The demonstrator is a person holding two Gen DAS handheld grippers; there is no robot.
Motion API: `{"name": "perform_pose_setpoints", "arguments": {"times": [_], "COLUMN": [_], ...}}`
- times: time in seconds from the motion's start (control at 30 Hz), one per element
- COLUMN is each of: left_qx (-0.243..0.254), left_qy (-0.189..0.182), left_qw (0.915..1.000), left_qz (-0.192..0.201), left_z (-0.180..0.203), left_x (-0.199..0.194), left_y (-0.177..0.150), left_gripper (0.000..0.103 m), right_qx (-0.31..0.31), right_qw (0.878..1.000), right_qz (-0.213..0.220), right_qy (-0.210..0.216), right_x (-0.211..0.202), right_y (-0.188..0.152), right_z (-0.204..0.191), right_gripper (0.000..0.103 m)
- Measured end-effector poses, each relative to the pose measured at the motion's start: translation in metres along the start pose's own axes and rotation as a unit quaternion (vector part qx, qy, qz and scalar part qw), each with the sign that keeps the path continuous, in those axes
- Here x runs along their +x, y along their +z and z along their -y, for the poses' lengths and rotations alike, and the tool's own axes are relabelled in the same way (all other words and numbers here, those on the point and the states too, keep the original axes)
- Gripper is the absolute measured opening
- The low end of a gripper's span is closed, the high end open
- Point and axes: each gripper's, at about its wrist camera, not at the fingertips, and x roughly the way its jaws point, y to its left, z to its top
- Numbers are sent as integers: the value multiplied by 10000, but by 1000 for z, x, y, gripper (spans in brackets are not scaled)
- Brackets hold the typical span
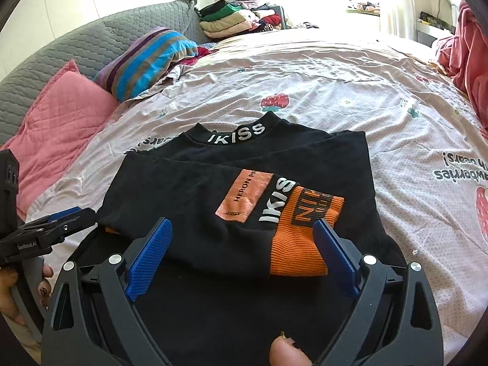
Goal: Fold small clothes
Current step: 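Lower the cuff onto the body and open the right tool, then move both open tools back toward the sweatshirt hem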
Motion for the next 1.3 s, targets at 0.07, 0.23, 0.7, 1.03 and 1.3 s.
{"name": "perform_pose_setpoints", "arguments": {"times": [0.07,0.23,0.7,1.03,1.3], "left_qx": [4,62,63,-13,-91], "left_qy": [3,30,284,489,617], "left_qw": [10000,9999,9989,9980,9977], "left_qz": [34,112,377,392,273], "left_z": [1,3,-13,-28,-41], "left_x": [-3,-14,-60,-79,-88], "left_y": [0,-2,-18,-39,-61], "left_gripper": [93,93,93,93,93], "right_qx": [-4,-43,-310,-437,-470], "right_qw": [10000,9999,9989,9984,9985], "right_qz": [31,114,348,357,291], "right_qy": [10,37,65,28,8], "right_x": [-3,-12,-46,-61,-69], "right_y": [0,-1,-7,-16,-27], "right_z": [0,-1,-10,-10,-7], "right_gripper": [93,93,93,93,93]}}
